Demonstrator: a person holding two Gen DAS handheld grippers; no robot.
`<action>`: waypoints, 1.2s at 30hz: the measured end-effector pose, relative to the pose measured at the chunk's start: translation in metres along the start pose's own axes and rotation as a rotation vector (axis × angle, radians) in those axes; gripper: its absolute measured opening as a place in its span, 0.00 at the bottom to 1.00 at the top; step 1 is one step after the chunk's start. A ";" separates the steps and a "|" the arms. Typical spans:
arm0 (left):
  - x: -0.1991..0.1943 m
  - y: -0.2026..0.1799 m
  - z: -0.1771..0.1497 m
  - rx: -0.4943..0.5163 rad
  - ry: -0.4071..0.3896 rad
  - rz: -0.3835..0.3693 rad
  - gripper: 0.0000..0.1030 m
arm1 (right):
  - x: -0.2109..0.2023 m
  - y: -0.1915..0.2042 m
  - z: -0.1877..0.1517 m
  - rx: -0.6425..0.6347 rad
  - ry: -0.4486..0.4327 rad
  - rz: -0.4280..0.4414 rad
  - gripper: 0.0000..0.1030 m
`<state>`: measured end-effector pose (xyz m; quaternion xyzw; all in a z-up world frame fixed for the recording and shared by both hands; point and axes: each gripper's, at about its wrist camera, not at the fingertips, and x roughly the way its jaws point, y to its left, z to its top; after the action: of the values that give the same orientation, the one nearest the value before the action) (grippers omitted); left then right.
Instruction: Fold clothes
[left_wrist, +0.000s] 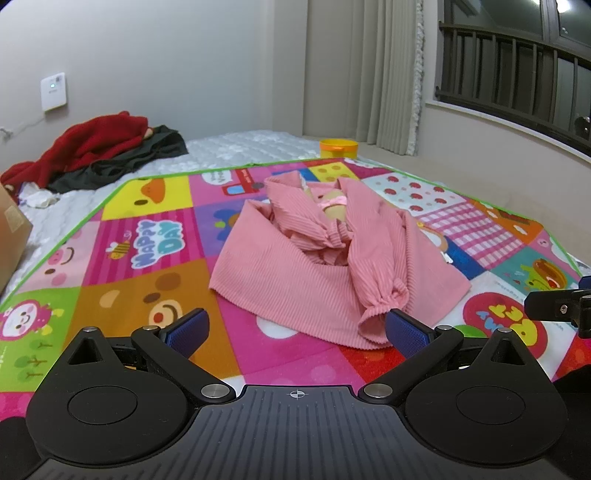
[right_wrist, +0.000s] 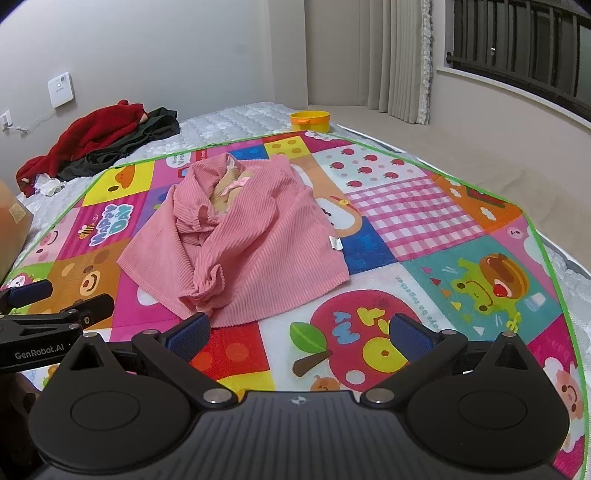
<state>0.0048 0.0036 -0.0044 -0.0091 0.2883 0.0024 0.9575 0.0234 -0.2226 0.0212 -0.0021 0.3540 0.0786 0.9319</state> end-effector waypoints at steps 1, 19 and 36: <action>0.000 0.000 0.000 0.001 0.001 0.000 1.00 | 0.000 0.000 0.000 0.001 0.000 0.000 1.00; 0.001 0.000 0.000 0.001 0.009 0.001 1.00 | 0.001 0.001 0.000 -0.002 0.007 -0.007 1.00; 0.001 -0.001 0.000 0.001 0.015 0.004 1.00 | 0.000 -0.002 0.000 0.025 0.010 -0.009 1.00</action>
<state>0.0058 0.0029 -0.0053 -0.0081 0.2954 0.0042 0.9553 0.0235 -0.2246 0.0208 0.0078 0.3595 0.0700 0.9305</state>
